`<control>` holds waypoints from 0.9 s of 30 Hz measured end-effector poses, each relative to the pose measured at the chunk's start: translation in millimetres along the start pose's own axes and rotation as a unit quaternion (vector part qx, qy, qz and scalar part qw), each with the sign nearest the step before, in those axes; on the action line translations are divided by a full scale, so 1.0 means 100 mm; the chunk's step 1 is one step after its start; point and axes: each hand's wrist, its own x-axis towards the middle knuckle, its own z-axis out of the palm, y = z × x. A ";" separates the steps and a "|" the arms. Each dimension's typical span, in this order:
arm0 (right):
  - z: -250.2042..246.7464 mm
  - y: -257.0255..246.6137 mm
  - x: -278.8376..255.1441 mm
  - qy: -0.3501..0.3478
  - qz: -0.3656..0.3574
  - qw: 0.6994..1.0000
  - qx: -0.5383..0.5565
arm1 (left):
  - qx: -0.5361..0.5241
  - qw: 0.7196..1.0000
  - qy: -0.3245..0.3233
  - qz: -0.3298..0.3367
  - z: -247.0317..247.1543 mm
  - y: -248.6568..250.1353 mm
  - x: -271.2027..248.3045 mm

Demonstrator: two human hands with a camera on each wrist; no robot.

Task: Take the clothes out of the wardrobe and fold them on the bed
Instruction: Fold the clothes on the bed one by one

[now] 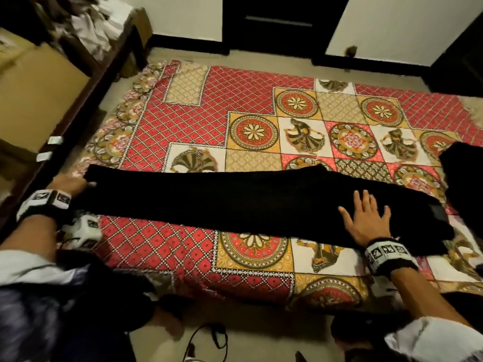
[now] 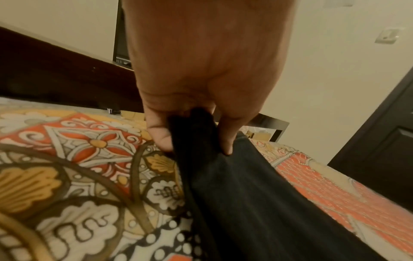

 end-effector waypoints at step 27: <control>-1.46 -0.23 -0.83 -0.131 -0.023 0.455 0.880 | -0.174 0.790 -0.227 0.542 1.82 3.04 -4.37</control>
